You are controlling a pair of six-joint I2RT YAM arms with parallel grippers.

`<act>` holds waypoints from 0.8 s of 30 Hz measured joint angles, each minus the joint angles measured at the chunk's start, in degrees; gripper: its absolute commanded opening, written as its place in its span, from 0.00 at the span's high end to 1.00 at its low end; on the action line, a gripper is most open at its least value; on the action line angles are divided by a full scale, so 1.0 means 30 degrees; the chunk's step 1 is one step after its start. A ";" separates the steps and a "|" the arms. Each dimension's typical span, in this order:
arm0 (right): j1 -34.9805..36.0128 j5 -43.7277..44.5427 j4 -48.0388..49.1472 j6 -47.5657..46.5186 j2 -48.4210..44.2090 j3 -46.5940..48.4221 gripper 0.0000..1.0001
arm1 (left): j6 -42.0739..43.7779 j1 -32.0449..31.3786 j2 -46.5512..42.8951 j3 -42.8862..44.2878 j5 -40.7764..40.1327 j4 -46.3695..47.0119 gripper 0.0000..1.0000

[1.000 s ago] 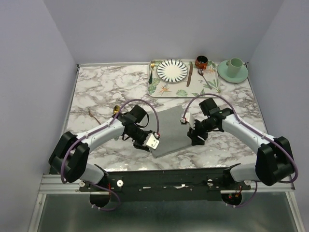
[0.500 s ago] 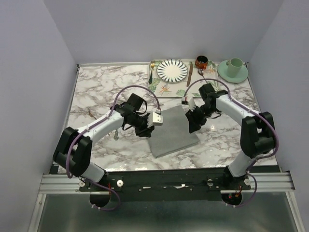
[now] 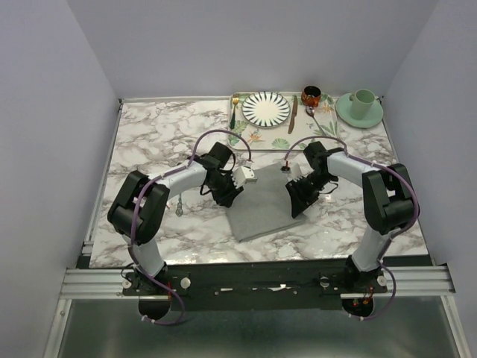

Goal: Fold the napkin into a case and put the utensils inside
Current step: Smooth out the lower triangle-folded napkin at the center of the board.

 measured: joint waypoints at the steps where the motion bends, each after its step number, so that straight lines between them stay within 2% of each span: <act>1: 0.0000 -0.0015 -0.0058 0.0146 -0.0022 0.0044 0.48 | 0.0007 0.0058 -0.0007 0.0007 -0.0007 -0.0007 0.63; 2: 0.0000 -0.0036 -0.0117 0.0270 -0.0029 0.0087 0.46 | 0.0007 0.0117 -0.0015 0.0007 0.0015 -0.0036 0.57; 6: -0.0124 -0.0007 -0.0546 0.0670 -0.1093 0.0248 0.43 | -0.0087 0.0452 -0.1239 -0.0350 0.0102 -0.0175 0.49; 10: -0.0182 0.0255 -0.0772 0.0714 -0.2630 0.0168 0.43 | -0.0357 -0.0124 -0.4095 -0.0721 0.0146 0.0007 0.47; 14: -0.0182 0.0714 -0.0758 0.0809 -0.2900 -0.0160 0.44 | -0.0838 -0.2331 -0.5523 -0.1260 -0.0459 0.0714 0.51; 18: -0.0182 0.1224 -0.0619 0.1071 -0.1341 0.0029 0.45 | -0.1872 -0.2783 -0.3963 -0.1290 -0.1523 0.0903 0.54; 24: -0.0182 0.2157 -0.1195 0.1319 0.1829 0.2652 0.47 | -0.3526 -0.2601 -0.0867 -0.0874 -0.3381 0.0787 0.55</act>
